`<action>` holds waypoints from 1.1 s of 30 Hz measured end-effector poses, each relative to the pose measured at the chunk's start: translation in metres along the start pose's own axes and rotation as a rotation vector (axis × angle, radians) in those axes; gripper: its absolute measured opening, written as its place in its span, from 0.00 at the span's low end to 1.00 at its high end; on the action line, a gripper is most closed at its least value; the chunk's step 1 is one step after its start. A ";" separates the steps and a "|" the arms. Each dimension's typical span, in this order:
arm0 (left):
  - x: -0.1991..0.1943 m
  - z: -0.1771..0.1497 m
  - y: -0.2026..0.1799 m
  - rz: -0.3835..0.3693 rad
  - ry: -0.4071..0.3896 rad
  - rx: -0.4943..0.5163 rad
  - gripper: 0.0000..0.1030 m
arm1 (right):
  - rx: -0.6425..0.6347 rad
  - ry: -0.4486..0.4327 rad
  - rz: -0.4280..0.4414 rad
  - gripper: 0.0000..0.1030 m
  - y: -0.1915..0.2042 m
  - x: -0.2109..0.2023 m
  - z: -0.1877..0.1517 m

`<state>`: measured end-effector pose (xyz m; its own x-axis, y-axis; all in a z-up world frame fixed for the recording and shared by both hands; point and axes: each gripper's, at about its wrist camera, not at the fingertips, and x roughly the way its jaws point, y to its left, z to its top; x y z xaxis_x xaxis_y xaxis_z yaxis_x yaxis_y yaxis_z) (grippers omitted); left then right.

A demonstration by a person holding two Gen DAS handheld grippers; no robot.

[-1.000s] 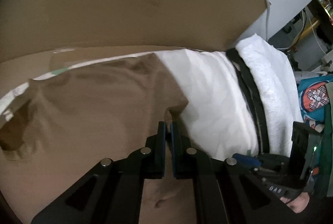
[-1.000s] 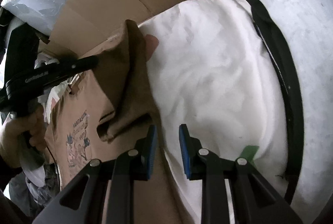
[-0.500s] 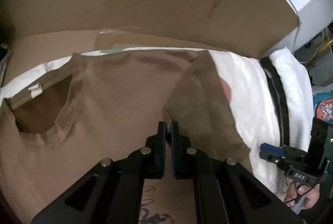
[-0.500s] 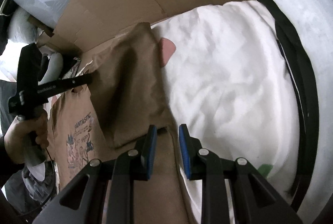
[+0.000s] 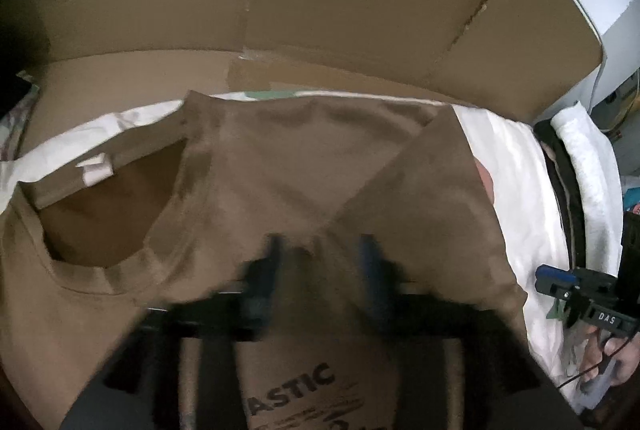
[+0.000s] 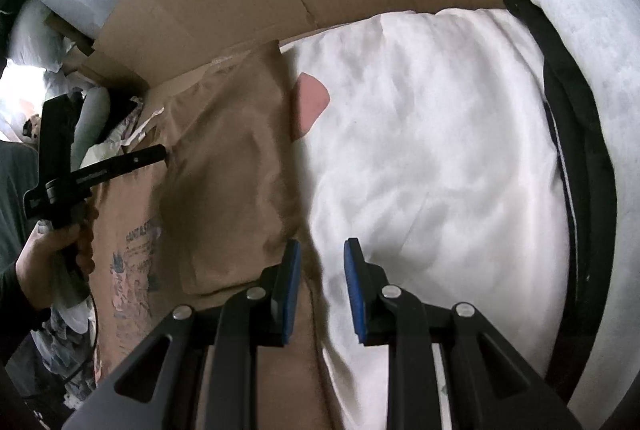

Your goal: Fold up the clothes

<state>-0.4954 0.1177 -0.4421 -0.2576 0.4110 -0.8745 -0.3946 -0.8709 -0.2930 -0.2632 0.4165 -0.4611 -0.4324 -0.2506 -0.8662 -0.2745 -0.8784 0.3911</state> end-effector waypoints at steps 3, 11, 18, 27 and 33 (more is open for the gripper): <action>-0.002 -0.002 0.003 -0.008 -0.005 0.008 0.57 | -0.019 -0.001 -0.001 0.20 0.003 0.001 0.007; 0.006 -0.007 -0.002 -0.002 0.002 0.080 0.56 | -0.059 -0.022 0.000 0.20 0.013 0.008 0.035; 0.019 -0.006 0.002 -0.006 0.015 0.044 0.37 | -0.095 -0.034 -0.002 0.20 0.023 0.019 0.061; 0.028 -0.004 0.003 -0.023 0.024 0.049 0.08 | -0.090 -0.031 -0.011 0.20 0.029 0.048 0.095; 0.012 -0.003 0.000 -0.056 -0.003 0.069 0.05 | -0.081 -0.038 0.007 0.20 0.034 0.062 0.115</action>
<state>-0.4957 0.1220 -0.4542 -0.2359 0.4598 -0.8561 -0.4687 -0.8256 -0.3142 -0.3983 0.4182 -0.4662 -0.4669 -0.2420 -0.8505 -0.2015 -0.9074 0.3688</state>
